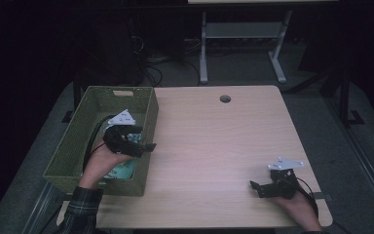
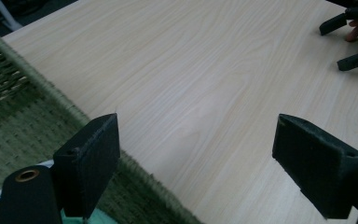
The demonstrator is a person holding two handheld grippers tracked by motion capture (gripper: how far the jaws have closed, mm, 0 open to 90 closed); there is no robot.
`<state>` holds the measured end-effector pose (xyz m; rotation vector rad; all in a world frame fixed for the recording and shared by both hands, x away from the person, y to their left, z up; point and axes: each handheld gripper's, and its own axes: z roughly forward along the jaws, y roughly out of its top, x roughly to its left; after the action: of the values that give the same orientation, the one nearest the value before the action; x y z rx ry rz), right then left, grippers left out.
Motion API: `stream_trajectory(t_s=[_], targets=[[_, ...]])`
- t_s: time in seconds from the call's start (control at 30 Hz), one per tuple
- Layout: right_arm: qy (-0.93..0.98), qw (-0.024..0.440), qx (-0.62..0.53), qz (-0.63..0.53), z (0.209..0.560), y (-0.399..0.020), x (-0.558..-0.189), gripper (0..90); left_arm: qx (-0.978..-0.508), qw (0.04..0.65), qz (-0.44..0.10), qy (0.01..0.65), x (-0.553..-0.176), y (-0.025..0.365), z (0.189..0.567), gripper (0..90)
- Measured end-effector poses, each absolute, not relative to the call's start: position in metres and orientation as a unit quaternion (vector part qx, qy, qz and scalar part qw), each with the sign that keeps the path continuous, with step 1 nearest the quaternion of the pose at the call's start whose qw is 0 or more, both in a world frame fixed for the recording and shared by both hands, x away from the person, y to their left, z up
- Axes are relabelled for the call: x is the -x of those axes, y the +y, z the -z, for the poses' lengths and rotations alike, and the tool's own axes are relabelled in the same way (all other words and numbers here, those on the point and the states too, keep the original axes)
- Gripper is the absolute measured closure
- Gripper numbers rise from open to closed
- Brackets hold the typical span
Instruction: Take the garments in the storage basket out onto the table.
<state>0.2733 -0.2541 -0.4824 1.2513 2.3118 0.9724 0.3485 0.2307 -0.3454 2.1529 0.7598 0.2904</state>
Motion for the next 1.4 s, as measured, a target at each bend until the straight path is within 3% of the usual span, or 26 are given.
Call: stream_trajectory(t_s=[0.63, 1.4], targets=[[0.813, 0.168, -0.441, -0.342, 0.482, -0.254, -0.273, 2.6, -0.84, 0.4, -0.137, 0.339, -0.352, 0.275, 0.35, 14.8], [0.813, 0.168, -0.44, -0.342, 0.482, -0.254, -0.273, 2.7, -0.826, 0.388, -0.155, 0.378, -0.366, 0.297, 0.377, 14.7]])
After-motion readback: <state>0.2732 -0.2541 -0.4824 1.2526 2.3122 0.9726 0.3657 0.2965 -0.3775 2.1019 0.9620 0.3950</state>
